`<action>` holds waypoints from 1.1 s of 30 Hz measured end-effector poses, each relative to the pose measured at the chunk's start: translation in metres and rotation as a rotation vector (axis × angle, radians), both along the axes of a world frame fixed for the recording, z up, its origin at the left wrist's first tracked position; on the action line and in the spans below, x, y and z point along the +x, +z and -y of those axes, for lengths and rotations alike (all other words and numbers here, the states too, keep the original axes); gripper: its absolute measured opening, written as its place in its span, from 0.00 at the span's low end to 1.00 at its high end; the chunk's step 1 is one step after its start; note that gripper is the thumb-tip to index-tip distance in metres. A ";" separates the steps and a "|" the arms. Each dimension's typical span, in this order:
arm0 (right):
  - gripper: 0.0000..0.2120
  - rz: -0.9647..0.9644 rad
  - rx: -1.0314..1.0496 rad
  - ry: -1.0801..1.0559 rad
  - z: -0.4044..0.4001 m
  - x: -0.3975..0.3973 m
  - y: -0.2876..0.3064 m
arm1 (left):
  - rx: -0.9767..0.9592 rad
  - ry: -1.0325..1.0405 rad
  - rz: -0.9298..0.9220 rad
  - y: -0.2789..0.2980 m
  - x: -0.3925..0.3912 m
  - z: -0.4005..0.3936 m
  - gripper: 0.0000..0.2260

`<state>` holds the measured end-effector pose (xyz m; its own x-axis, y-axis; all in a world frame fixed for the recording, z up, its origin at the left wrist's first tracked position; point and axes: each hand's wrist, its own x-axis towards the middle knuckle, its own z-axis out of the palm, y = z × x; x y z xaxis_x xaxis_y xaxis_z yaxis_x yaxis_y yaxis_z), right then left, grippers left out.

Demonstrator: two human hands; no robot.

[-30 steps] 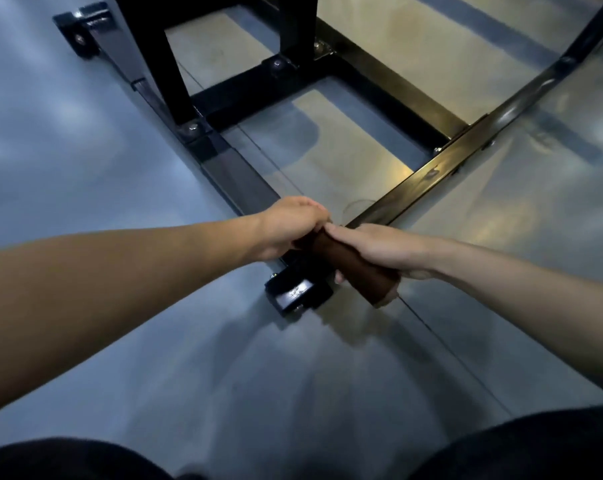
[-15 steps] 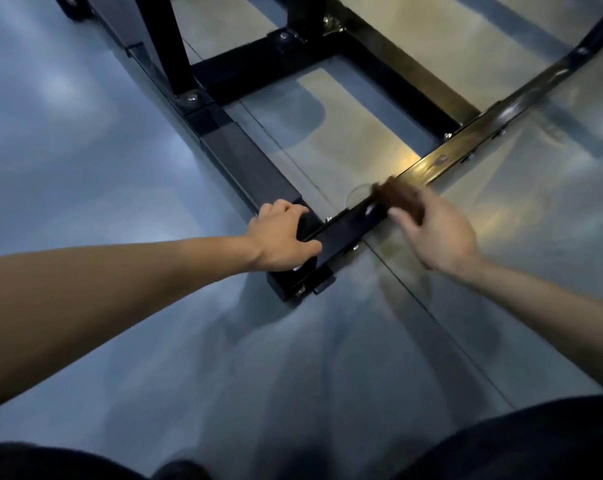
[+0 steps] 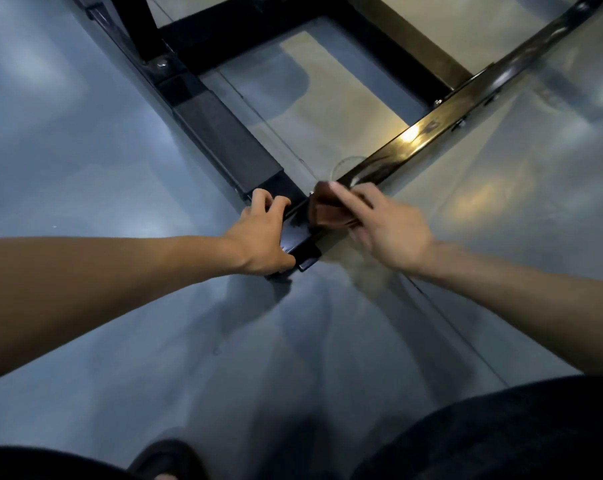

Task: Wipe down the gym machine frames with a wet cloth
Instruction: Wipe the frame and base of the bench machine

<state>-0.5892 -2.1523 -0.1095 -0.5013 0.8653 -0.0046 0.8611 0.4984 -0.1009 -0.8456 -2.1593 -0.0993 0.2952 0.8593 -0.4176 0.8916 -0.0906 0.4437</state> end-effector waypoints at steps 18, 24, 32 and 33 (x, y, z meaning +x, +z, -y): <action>0.31 0.030 0.059 -0.262 -0.046 0.025 0.015 | -0.188 0.031 -0.165 -0.008 -0.012 0.007 0.36; 0.32 -0.209 -0.033 -0.286 -0.015 -0.017 0.020 | -0.151 -0.014 -0.175 -0.015 -0.015 0.001 0.29; 0.39 -0.206 -0.001 0.028 0.000 -0.012 0.001 | -0.147 -0.112 -0.103 -0.019 -0.028 -0.006 0.35; 0.37 -0.195 0.013 -0.114 -0.016 0.004 0.007 | -0.175 -0.135 -0.111 -0.019 -0.029 -0.007 0.35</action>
